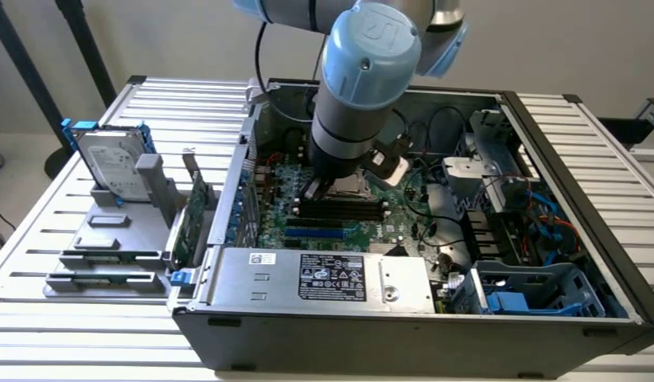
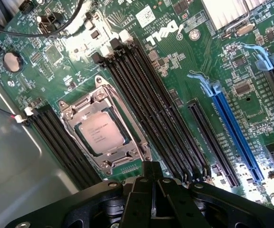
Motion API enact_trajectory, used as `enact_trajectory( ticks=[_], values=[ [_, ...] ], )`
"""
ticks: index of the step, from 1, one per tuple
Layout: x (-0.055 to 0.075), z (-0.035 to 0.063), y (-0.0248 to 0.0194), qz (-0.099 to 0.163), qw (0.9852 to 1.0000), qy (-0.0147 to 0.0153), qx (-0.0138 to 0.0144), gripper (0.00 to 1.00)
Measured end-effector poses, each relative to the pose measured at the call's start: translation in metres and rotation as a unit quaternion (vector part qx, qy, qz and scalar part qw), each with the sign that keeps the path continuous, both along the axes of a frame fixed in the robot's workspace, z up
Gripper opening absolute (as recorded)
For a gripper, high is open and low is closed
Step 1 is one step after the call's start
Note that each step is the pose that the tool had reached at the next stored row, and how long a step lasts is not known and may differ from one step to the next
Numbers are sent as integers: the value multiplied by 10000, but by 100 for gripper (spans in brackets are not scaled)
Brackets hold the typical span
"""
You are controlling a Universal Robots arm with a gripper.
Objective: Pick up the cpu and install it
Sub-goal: 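Install the second cpu locking lever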
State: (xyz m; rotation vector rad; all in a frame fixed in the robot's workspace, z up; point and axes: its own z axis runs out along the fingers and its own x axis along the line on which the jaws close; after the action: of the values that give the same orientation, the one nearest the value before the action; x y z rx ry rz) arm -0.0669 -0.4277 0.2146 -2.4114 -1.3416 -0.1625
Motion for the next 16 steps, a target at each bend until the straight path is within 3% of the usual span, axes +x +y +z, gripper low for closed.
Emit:
enact_trajectory(
  ticks=[10,16],
  values=[
    [-32,-92,17,0,10000,0,-6,11],
    [-42,-115,51,0,10000,0,-47,11]
  ],
)
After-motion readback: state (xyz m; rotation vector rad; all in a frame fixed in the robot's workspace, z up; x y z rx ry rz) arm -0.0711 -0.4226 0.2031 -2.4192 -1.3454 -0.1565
